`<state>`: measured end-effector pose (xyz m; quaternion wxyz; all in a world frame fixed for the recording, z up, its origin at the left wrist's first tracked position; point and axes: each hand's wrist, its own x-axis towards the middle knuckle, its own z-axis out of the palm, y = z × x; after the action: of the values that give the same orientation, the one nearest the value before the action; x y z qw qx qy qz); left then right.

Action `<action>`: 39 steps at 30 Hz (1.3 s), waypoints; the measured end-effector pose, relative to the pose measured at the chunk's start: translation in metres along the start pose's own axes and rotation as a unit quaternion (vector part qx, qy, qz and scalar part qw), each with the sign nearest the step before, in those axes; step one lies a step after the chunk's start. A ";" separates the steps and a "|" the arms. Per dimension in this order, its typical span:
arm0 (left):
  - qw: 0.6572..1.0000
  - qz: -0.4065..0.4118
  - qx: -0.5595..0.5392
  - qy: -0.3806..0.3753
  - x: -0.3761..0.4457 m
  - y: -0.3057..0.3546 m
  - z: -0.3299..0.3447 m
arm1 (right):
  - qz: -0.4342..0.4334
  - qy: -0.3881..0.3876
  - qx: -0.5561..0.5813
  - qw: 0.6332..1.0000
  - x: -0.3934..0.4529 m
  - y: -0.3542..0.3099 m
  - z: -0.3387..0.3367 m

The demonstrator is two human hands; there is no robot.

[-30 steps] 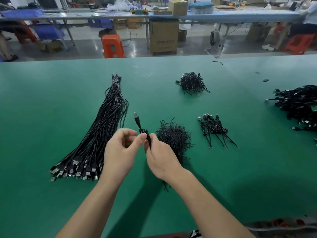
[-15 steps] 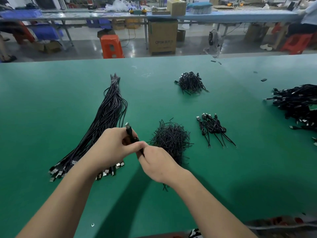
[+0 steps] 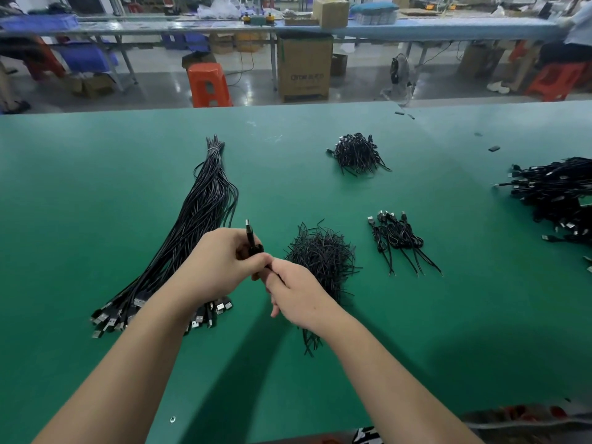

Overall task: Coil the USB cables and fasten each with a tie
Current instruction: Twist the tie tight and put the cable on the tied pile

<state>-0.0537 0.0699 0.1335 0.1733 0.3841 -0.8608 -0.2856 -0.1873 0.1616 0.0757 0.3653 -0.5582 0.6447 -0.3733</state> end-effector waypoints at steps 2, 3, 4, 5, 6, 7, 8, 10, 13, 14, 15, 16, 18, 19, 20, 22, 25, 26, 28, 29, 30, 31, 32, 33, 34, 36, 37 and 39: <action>1.000 -0.004 0.000 0.012 0.004 0.002 0.002 | 0.004 0.022 0.005 1.000 0.001 -0.001 -0.001; 1.000 -0.003 0.001 0.018 0.006 0.003 0.005 | 0.007 0.032 0.012 0.999 0.002 -0.001 -0.002; 1.000 -0.002 -0.004 0.023 0.009 0.003 0.007 | 0.010 0.042 0.018 0.999 0.003 0.000 -0.003; 0.999 -0.003 -0.031 0.018 0.011 0.002 0.010 | 0.011 0.054 0.019 0.998 0.004 0.001 -0.005; 0.995 -0.005 -0.097 -0.001 0.012 0.001 0.013 | 0.011 0.069 0.015 0.997 0.005 0.002 -0.007; 0.980 -0.010 -0.194 -0.033 0.013 -0.002 0.015 | 0.011 0.086 0.012 0.996 0.005 0.005 -0.011; 0.952 -0.020 -0.299 -0.060 0.015 -0.007 0.017 | 0.013 0.103 0.014 0.995 0.006 0.007 -0.015; 0.910 -0.064 -0.407 -0.041 0.020 -0.024 0.025 | 0.027 0.134 0.023 0.990 0.007 0.014 -0.023; 0.953 -0.160 -0.248 0.064 0.037 -0.056 0.051 | 0.053 0.165 0.033 0.984 0.007 0.026 -0.036; 0.973 -0.174 -0.140 0.061 0.041 -0.066 0.061 | 0.058 0.168 0.031 0.984 0.007 0.028 -0.039; 0.982 -0.175 -0.053 0.041 0.045 -0.074 0.072 | 0.059 0.166 0.025 0.984 0.006 0.031 -0.041; 0.985 -0.171 0.003 0.016 0.048 -0.080 0.083 | 0.057 0.161 0.018 0.985 0.006 0.032 -0.042; 0.985 -0.165 0.050 -0.016 0.052 -0.091 0.102 | 0.051 0.148 0.009 0.988 0.005 0.033 -0.041; 0.984 -0.165 0.062 -0.014 0.054 -0.094 0.110 | 0.047 0.142 0.012 0.989 0.004 0.033 -0.041; 0.983 -0.168 0.071 -0.005 0.056 -0.095 0.116 | 0.045 0.136 0.015 0.990 0.003 0.033 -0.040; 0.978 -0.183 0.095 0.014 0.063 -0.096 0.126 | 0.045 0.129 0.013 0.990 0.003 0.035 -0.039; 0.974 -0.197 0.113 0.016 0.073 -0.092 0.134 | 0.049 0.125 0.010 0.991 0.004 0.038 -0.040; 0.973 -0.199 0.116 0.010 0.076 -0.091 0.135 | 0.051 0.124 0.013 0.991 0.005 0.039 -0.040; 0.970 -0.206 0.132 -0.004 0.081 -0.092 0.137 | 0.056 0.121 0.014 0.991 0.007 0.040 -0.041; 0.968 -0.207 0.145 -0.013 0.083 -0.093 0.137 | 0.058 0.120 0.013 0.991 0.007 0.041 -0.041; 0.966 -0.204 0.158 -0.026 0.085 -0.093 0.138 | 0.059 0.119 0.012 0.991 0.008 0.042 -0.040; 0.964 -0.200 0.171 -0.042 0.086 -0.093 0.139 | 0.060 0.117 0.010 0.991 0.008 0.043 -0.040; 0.961 -0.196 0.186 -0.058 0.087 -0.092 0.139 | 0.060 0.116 0.006 0.991 0.007 0.043 -0.040; 0.958 -0.191 0.202 -0.071 0.087 -0.091 0.139 | 0.061 0.115 0.000 0.991 0.007 0.044 -0.039; 0.955 -0.187 0.215 -0.081 0.087 -0.091 0.138 | 0.060 0.115 -0.008 0.992 0.007 0.044 -0.039; 0.954 -0.180 0.225 -0.086 0.084 -0.091 0.134 | 0.057 0.115 -0.020 0.992 0.007 0.044 -0.039; 0.954 -0.177 0.226 -0.085 0.082 -0.091 0.130 | 0.056 0.114 -0.022 0.992 0.007 0.044 -0.039; 0.956 -0.163 0.226 -0.093 0.078 -0.093 0.121 | 0.054 0.111 -0.021 0.992 0.007 0.043 -0.038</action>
<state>-0.1144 0.0034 -0.0121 -0.0476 0.5199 -0.8410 -0.1420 -0.2409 0.1621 0.0549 0.2996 -0.4852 0.7182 -0.3988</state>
